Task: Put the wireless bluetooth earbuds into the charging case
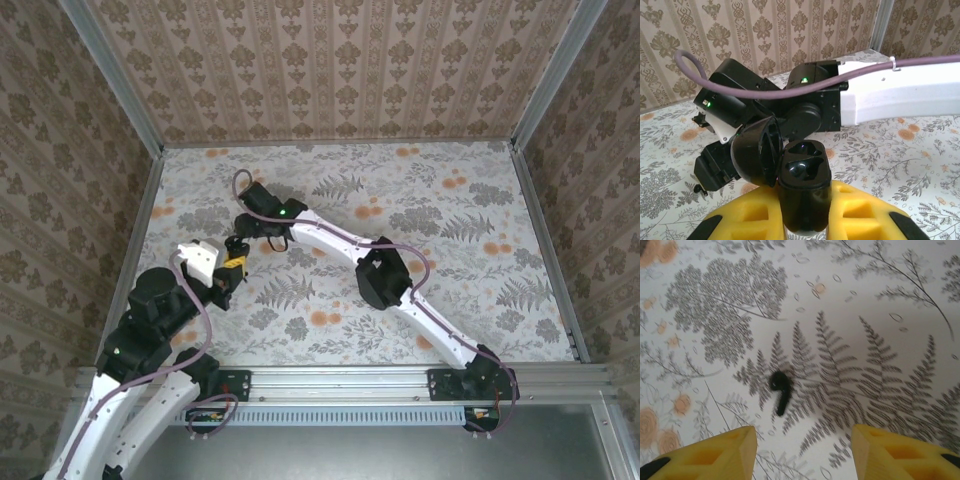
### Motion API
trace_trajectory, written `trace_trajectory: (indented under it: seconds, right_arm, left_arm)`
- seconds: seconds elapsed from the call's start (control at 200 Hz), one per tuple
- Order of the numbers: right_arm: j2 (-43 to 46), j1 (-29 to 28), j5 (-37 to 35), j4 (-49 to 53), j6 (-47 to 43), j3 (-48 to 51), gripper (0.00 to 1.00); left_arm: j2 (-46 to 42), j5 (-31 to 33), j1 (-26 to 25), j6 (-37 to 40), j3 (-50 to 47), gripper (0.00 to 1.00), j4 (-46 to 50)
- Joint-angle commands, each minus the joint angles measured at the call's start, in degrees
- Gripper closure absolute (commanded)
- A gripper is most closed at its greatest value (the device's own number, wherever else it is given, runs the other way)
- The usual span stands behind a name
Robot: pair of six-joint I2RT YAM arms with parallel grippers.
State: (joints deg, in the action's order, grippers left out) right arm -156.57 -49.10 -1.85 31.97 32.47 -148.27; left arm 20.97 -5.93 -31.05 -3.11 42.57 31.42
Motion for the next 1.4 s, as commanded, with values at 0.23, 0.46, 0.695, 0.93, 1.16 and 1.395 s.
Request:
trace_trajectory:
  seconds: [0.23,0.46,0.695,0.93,1.16,1.395]
  right_arm:
    - [-7.8,-0.7,-1.2,-13.2,5.1,-6.1,0.49]
    - [-10.8,-1.5,-2.4,-14.8,3.8,-8.8,0.49]
    - [-11.5,-2.7,0.0,-12.4,1.5,-8.8,0.51]
    - [-11.9,-4.5,1.3,-8.5,-1.7,-8.6,0.6]
    - [-11.5,-6.3,-2.1,-3.1,-5.8,-8.4,0.74]
    - [-9.7,-6.6,-3.9,1.4,-5.3,-5.5,0.83]
  left_arm:
    - [-2.8,0.4,0.4,1.0,0.9,1.0,0.7]
    - [-4.0,0.1,0.5,0.6,0.2,1.0,0.6]
    - [-4.4,0.0,0.4,0.3,-0.3,1.0,0.6]
    - [-5.5,-0.3,0.5,-0.6,-0.5,1.0,1.0]
    - [-7.0,-0.1,0.5,-1.3,-0.6,1.0,1.7]
    - [-7.4,-0.2,0.5,-1.5,-0.3,1.0,2.8]
